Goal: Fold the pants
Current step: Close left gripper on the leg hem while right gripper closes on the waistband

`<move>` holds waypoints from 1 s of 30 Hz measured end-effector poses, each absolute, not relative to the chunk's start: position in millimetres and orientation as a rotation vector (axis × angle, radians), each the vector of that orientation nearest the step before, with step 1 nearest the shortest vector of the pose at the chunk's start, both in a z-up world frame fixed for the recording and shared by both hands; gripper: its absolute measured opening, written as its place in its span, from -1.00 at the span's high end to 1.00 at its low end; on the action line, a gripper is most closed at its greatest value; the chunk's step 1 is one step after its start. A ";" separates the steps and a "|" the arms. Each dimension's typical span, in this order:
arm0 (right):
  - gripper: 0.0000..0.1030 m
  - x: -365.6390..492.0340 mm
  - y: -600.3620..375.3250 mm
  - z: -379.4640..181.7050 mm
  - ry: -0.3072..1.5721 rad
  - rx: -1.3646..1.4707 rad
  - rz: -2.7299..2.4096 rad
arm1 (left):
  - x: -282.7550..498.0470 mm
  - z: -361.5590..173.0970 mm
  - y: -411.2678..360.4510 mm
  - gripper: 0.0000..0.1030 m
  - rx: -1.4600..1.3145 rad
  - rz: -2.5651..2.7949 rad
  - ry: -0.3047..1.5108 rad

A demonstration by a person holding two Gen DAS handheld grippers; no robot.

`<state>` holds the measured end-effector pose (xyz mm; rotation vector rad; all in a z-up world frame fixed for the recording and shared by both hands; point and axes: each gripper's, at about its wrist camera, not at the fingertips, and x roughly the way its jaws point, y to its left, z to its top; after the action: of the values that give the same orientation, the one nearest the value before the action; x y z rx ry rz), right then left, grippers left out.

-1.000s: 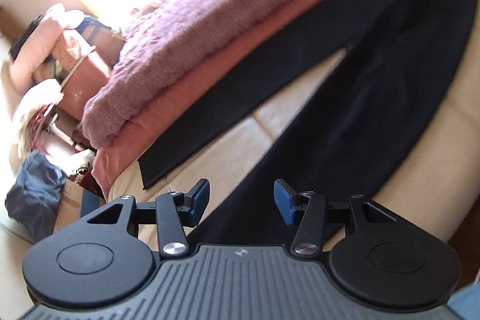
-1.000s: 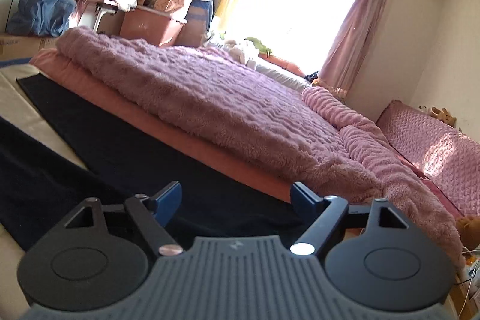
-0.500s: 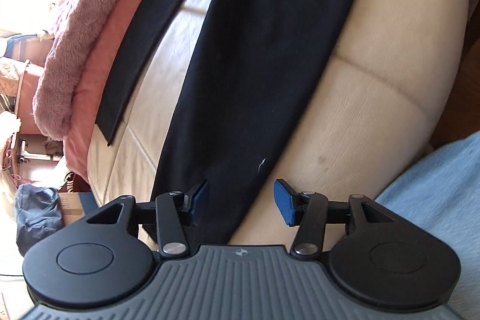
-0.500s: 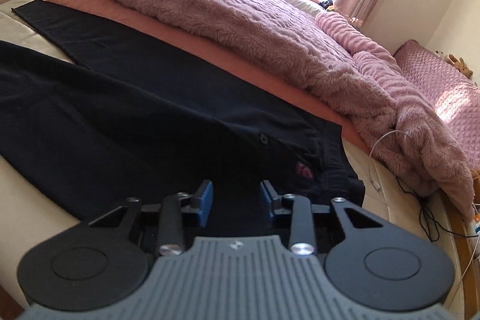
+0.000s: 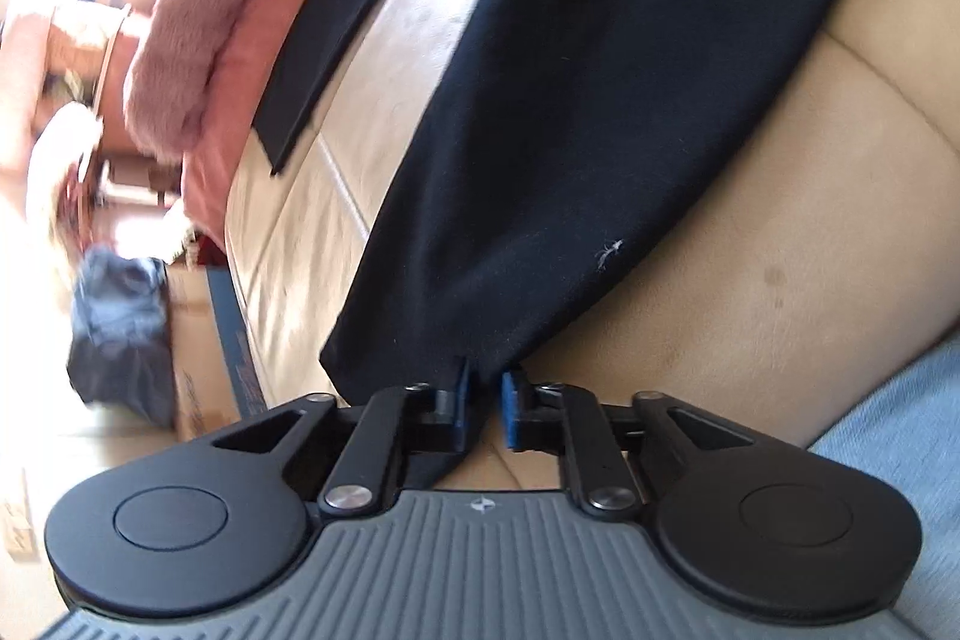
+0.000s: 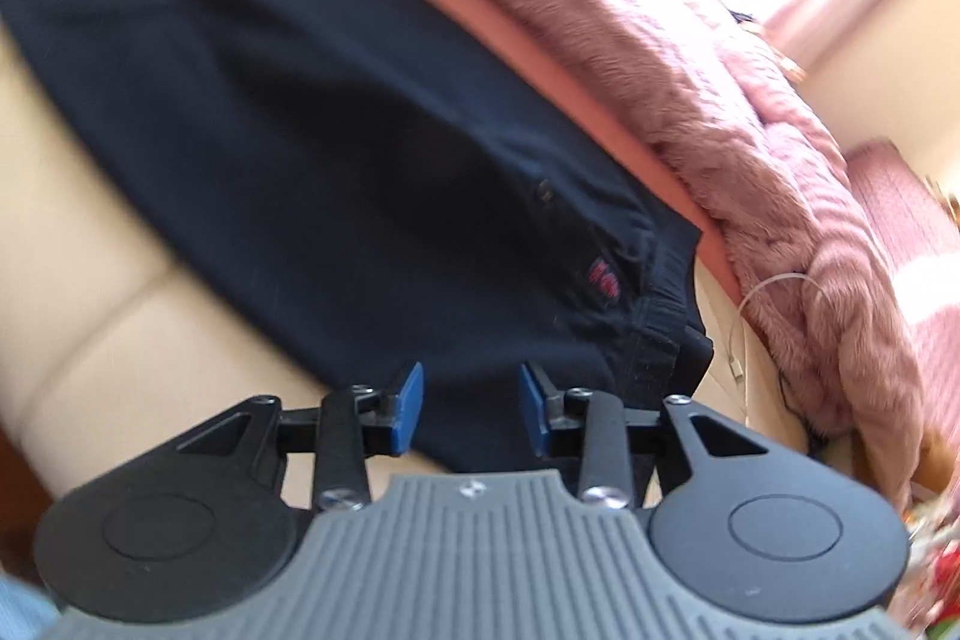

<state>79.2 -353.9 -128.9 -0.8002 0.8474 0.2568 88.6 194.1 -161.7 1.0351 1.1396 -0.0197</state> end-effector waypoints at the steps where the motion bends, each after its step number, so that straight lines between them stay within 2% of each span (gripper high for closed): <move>1: 0.29 77.3 -355.7 -132.4 0.859 -0.832 0.272 | 91.3 -158.4 195.1 0.80 1.003 0.003 1.137; 5: 0.28 68.9 -361.5 -148.8 0.882 -0.991 0.327 | 102.5 -138.5 198.2 0.97 0.849 0.110 1.115; 14: 0.30 69.0 -369.0 -176.6 0.814 -1.244 0.338 | 112.4 -88.2 190.9 0.98 0.622 0.262 1.019; 16: 0.42 70.4 -368.8 -179.9 0.809 -1.259 0.328 | 114.1 -79.4 190.0 0.98 0.602 0.275 1.000; 17: 0.57 70.3 -368.4 -181.8 0.810 -1.267 0.323 | 114.5 -75.8 188.9 0.98 0.597 0.281 0.990; 18: 0.84 71.9 -368.8 -183.4 0.818 -1.268 0.319 | 115.5 -72.5 188.8 0.98 0.594 0.287 0.981; 19: 1.00 72.9 -369.5 -184.0 0.829 -1.259 0.314 | 116.5 -69.6 189.4 0.98 0.586 0.293 0.974; 30: 1.00 89.8 -379.1 -124.2 0.652 -0.970 0.134 | 140.9 -20.3 202.3 0.99 0.387 0.376 0.864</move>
<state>89.8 -379.1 -124.2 -0.9704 0.6525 0.1341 140.8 202.3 -20.3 0.3871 0.8640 0.3759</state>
